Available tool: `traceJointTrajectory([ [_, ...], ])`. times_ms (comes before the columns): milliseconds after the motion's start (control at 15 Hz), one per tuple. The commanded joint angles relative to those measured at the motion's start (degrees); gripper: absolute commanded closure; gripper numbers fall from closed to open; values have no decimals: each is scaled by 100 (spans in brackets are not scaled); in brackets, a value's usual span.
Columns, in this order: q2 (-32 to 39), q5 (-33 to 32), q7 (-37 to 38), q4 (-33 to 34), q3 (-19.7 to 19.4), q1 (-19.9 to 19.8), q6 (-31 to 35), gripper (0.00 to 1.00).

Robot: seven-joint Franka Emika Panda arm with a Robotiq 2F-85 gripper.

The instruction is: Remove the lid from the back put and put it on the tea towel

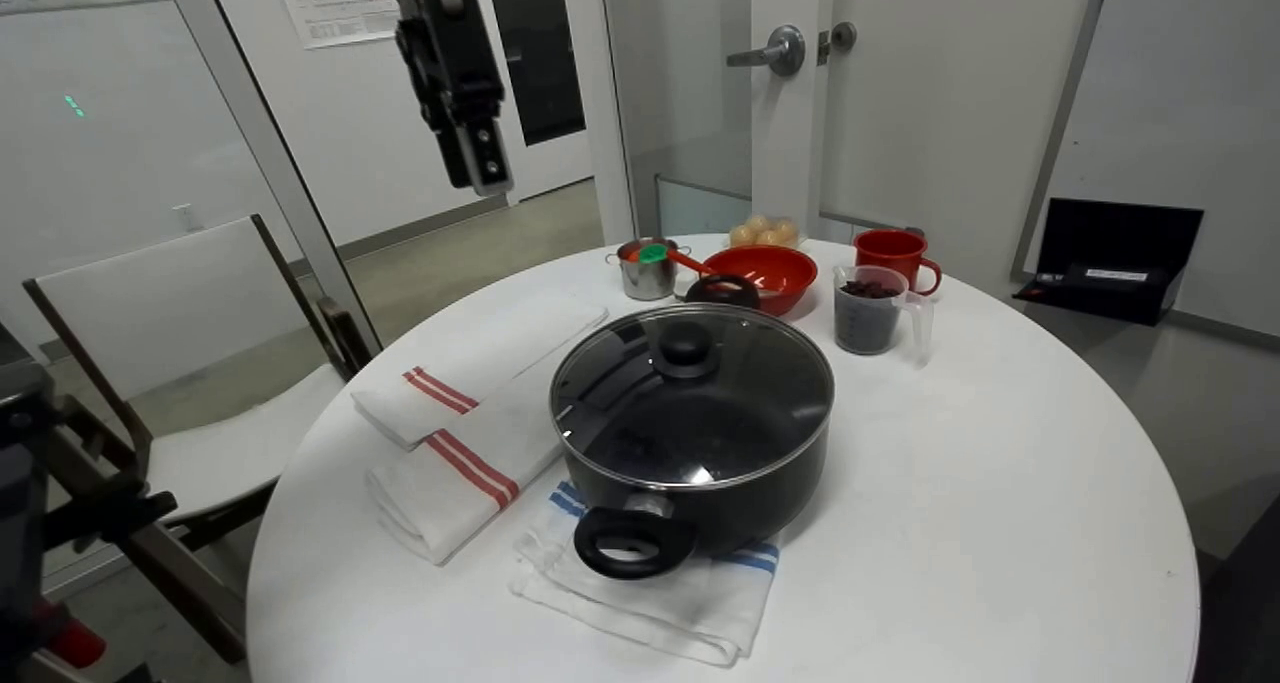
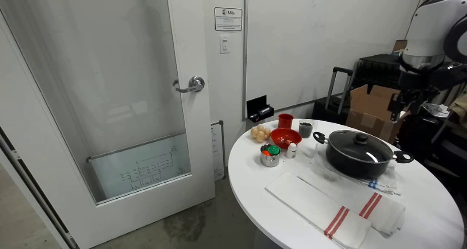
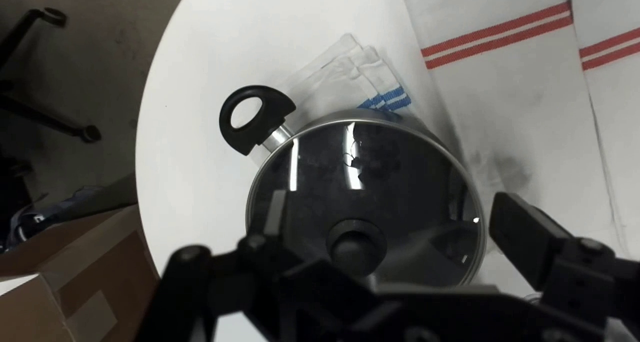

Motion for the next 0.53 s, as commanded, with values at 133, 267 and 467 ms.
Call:
traceJointTrajectory([
  [133, 1326, 667, -381, 1224, -463, 262, 329, 0],
  [267, 1644, 1114, -621, 1542, -457, 201, 362, 0],
  [467, 2043, 1628, -905, 1950, -471, 107, 320, 0],
])
